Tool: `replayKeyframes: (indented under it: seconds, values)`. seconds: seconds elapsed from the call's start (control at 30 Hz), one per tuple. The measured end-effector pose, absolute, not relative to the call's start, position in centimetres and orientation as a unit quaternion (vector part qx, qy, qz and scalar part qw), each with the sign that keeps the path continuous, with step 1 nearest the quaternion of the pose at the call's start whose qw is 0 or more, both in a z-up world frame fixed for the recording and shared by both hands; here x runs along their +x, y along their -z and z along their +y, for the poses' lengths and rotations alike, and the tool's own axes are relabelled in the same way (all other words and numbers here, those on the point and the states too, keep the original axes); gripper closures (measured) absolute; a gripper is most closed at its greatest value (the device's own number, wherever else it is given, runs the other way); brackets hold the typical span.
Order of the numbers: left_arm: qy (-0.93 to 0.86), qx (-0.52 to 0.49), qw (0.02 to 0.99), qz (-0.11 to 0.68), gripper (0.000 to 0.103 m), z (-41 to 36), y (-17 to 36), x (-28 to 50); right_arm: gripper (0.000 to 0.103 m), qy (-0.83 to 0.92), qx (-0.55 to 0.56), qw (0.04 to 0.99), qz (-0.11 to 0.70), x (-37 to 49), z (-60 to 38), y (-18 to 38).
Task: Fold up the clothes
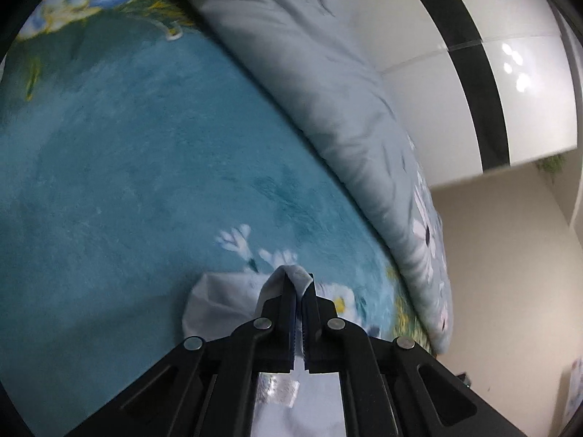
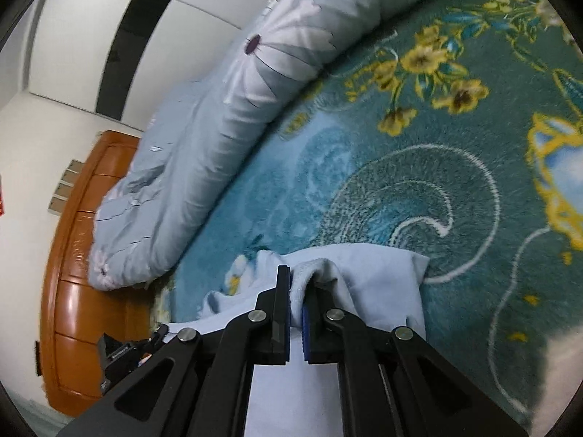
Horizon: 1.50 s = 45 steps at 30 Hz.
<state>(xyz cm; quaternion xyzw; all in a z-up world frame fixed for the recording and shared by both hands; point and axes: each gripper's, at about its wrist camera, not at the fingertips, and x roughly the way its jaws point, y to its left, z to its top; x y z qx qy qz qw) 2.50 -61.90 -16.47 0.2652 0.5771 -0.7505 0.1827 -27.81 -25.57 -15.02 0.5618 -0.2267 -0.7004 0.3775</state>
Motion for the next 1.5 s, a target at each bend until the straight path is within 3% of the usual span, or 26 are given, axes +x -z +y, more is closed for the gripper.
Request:
replayKeyframes:
  seconds: [0.27,0.3,0.33,0.37,0.4,0.47,0.7,0.9,1.23,1.47,1.5]
  values:
    - [0.733,0.245,0.133,0.62,0.094,-62.8,17.8,1.5,0.094,0.696,0.55,0.368,-0.28,-28.5,-25.0,15.7]
    - [0.728,0.224,0.125,0.635,0.09,-63.0,17.9,1.9,0.084,0.696,0.544,0.365,-0.294,-28.6,-24.6,15.6]
    - [0.723,0.203,0.121,0.649,0.074,-63.3,18.1,2.2,0.073,0.696,0.539,0.362,-0.308,-28.8,-24.2,15.6]
    - [0.719,0.179,0.127,0.66,0.058,-63.6,18.2,2.8,0.05,0.695,0.534,0.358,-0.322,-28.9,-23.7,15.5]
    - [0.717,0.163,0.14,0.663,0.053,-63.9,18.2,3.3,0.044,0.695,0.528,0.355,-0.336,-29.0,-23.3,15.5]
    - [0.715,0.152,0.156,0.664,0.05,-64.4,18.2,4.1,0.044,0.693,0.517,0.348,-0.361,-29.2,-22.5,15.4]
    - [0.712,0.215,0.156,0.65,0.049,-64.0,18.3,5.6,0.044,0.713,0.529,0.365,-0.279,-27.8,-20.8,14.0]
    - [0.755,0.333,0.143,0.546,0.049,-59.2,16.9,8.0,0.044,0.708,0.561,0.389,-0.181,-22.6,-17.9,13.5]
    - [0.764,0.404,0.109,0.492,0.046,-51.8,17.1,12.3,0.044,0.675,0.595,0.394,-0.188,-16.9,-14.3,15.5]
    - [0.747,0.378,0.073,0.542,0.046,-50.4,18.2,13.1,0.044,0.679,0.57,0.404,-0.225,-15.1,-13.8,15.9]
    - [0.746,0.371,0.073,0.549,0.048,-50.4,18.4,13.4,0.05,0.68,0.567,0.403,-0.232,-15.1,-13.5,15.9]
